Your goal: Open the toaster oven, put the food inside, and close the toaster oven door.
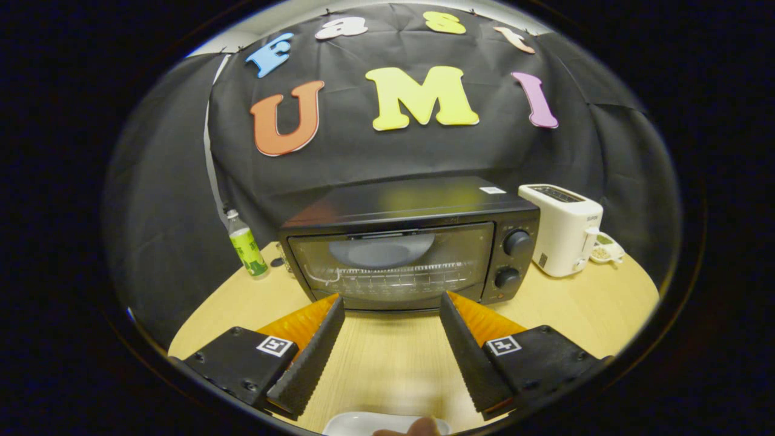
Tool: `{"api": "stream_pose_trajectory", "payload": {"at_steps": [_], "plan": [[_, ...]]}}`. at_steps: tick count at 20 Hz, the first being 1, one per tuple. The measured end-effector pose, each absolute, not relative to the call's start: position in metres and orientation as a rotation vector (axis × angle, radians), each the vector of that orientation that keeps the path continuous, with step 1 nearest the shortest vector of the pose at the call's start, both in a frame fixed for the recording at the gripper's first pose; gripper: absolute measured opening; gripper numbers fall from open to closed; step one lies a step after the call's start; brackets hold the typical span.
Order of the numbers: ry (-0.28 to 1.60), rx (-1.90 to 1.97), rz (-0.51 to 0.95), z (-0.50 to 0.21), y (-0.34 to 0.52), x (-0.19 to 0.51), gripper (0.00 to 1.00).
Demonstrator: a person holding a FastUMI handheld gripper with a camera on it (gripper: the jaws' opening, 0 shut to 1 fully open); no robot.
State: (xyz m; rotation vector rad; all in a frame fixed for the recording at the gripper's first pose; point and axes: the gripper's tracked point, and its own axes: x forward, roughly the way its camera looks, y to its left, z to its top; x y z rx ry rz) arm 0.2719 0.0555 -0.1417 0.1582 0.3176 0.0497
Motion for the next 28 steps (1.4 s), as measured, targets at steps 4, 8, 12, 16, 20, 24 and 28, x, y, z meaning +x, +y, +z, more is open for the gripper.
{"api": "stream_pose_trajectory", "payload": {"at_steps": [4,8,12,16,20,24,28], "plan": [[0.254,0.134,0.028,-0.111,0.046,0.254,1.00],[0.181,0.080,0.007,-0.073,0.038,0.226,1.00],[0.098,0.076,0.011,-0.032,0.032,0.184,1.00],[0.055,0.074,0.029,-0.011,0.035,0.125,1.00],[0.040,0.053,0.052,-0.019,0.047,0.067,1.00],[0.044,0.043,0.068,-0.039,0.062,0.024,1.00],[-0.024,0.022,0.029,-0.036,0.070,0.005,1.00]]}}
